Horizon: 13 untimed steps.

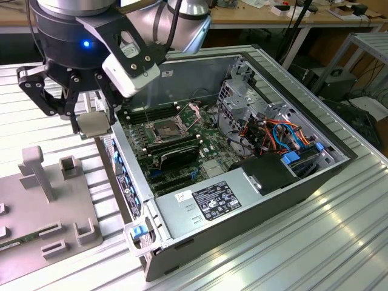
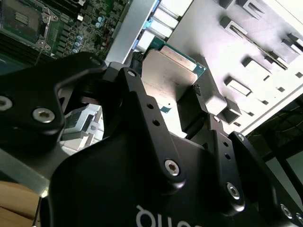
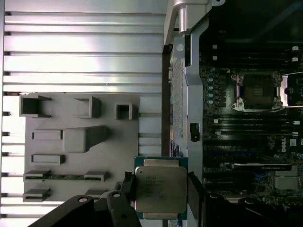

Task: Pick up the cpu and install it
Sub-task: 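Pick up the cpu and move it towards the insertion slot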

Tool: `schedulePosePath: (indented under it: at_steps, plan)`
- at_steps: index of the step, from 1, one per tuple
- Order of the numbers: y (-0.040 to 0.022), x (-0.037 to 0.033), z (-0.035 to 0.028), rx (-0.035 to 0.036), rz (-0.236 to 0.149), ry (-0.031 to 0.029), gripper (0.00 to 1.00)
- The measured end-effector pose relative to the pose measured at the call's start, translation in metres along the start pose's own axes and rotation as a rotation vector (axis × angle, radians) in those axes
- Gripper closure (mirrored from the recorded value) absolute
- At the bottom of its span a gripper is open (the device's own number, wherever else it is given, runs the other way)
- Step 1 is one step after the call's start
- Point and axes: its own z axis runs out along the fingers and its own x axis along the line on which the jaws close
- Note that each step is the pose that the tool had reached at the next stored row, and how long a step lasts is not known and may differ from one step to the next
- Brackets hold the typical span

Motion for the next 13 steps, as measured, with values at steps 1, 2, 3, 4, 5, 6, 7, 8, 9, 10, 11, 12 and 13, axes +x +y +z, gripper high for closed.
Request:
schedulePosePath:
  at_steps: [1, 2, 3, 4, 5, 6, 7, 8, 9, 10, 11, 12, 13]
  plan:
    - [0.0, -0.003, 0.0, 0.0001, 0.0, 0.0001, 0.45]
    - [0.0, -0.0049, 0.0, 0.0, 0.0, 0.0, 0.45]
    - [0.0, -0.0086, 0.0, 0.0, 0.0, 0.0, 0.45]
    - [0.0, -0.0118, 0.0, 0.0, 0.0, 0.0, 0.45]
    - [-0.0001, -0.0138, 0.0, 0.0, -0.001, 0.0001, 0.45]
    - [-0.0001, -0.0156, 0.0, 0.0, -0.001, 0.0001, 0.45]
    - [-0.0001, -0.0179, 0.0, 0.0, -0.001, 0.0001, 0.45]
    - [-0.0001, -0.0199, 0.0, 0.0, -0.001, 0.0001, 0.45]
    - [-0.0001, -0.0217, 0.0001, 0.0, -0.001, 0.0001, 0.45]
    - [-0.0001, -0.0236, 0.0, 0.0, -0.001, 0.0001, 0.45]
    - [-0.0001, -0.0264, 0.0001, 0.0, -0.001, 0.0001, 0.45]
    - [-0.0001, -0.0285, 0.0001, -0.0001, -0.002, 0.0001, 0.45]
    - [-0.0001, -0.0313, 0.0001, 0.0, -0.002, 0.0001, 0.45]
